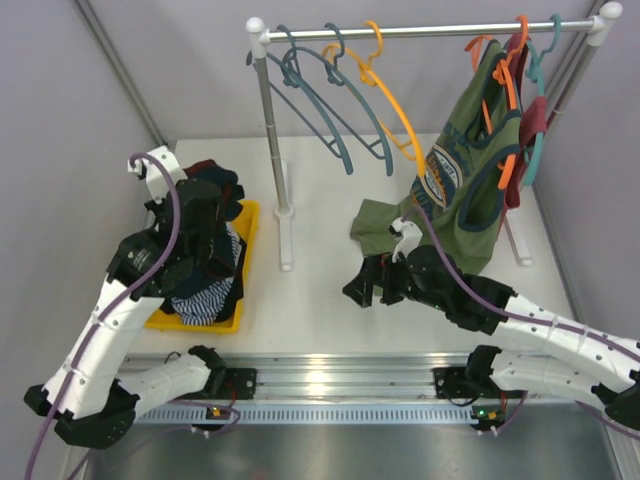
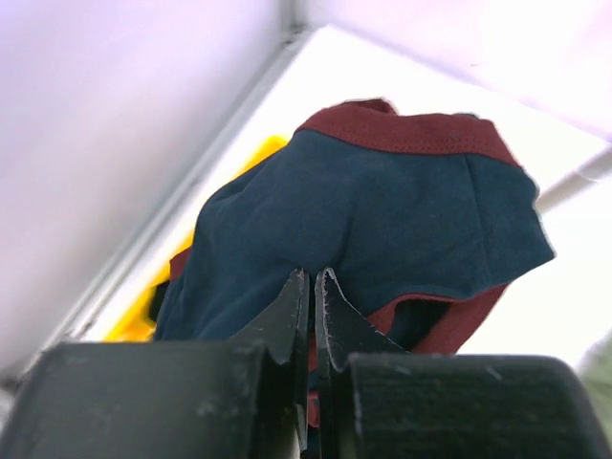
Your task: Place the tank top on the hanger
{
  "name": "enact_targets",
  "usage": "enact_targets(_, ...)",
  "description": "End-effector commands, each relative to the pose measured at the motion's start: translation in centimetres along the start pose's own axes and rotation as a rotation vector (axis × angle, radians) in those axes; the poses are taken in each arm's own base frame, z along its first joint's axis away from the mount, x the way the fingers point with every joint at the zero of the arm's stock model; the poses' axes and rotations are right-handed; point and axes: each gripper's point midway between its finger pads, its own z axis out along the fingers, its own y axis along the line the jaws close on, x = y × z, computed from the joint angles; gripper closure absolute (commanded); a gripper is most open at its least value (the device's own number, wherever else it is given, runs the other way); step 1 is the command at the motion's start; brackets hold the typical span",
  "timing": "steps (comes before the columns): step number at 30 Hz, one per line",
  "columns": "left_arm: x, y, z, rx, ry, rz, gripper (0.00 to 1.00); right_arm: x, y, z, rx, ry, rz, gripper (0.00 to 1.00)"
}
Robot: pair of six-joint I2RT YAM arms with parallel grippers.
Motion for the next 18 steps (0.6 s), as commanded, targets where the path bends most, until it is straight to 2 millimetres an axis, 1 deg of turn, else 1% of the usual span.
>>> enact_targets(1,1.7,2.5,2.7,-0.153,0.003,0.069,1.0,-2.7,1.9,-1.0,-0.067,-0.072,0.001,0.0)
enact_targets(2,3.1,3.0,3.7,-0.136,0.06,0.043,1.0,-2.6,2.0,-0.9,-0.071,-0.069,0.004,0.0)
enact_targets(3,4.2,3.0,4.6,-0.124,0.084,0.031,1.0,-2.3,1.8,-0.8,-0.069,-0.063,0.006,0.0)
enact_targets(4,7.2,3.3,5.6,-0.123,0.152,0.059,1.0,-2.2,1.8,-0.9,-0.074,-0.061,0.006,0.0)
enact_targets(5,8.7,3.5,6.1,-0.1,0.201,0.046,1.0,-2.0,1.8,-0.8,-0.073,-0.058,0.009,0.0)
enact_targets(6,11.0,3.5,6.8,-0.096,0.247,0.059,1.0,-1.8,1.6,-0.8,-0.069,-0.055,0.01,0.0)
enact_targets(8,13.2,3.5,7.5,-0.077,0.31,0.056,1.0,-1.7,1.5,-0.8,-0.07,-0.054,0.014,0.0)
enact_targets(9,14.6,3.7,7.8,-0.082,0.346,0.066,1.0,-1.4,1.3,-0.7,-0.069,-0.049,0.014,0.0)
enact_targets(10,15.3,3.8,8.2,-0.083,0.369,0.064,1.0,-1.4,1.3,-0.7,-0.071,-0.049,0.015,0.0)
enact_targets(12,15.7,3.9,8.4,-0.073,0.392,0.046,1.0,-1.1,1.2,-0.5,-0.069,-0.043,0.018,0.0)
enact_targets(16,14.3,3.6,8.2,-0.046,0.357,0.033,1.0,-0.6,1.0,-0.4,-0.074,-0.041,0.019,0.0)
enact_targets(18,13.5,3.4,7.9,-0.031,0.353,0.034,0.92,-0.3,0.9,-0.4,-0.073,-0.038,0.025,0.0)
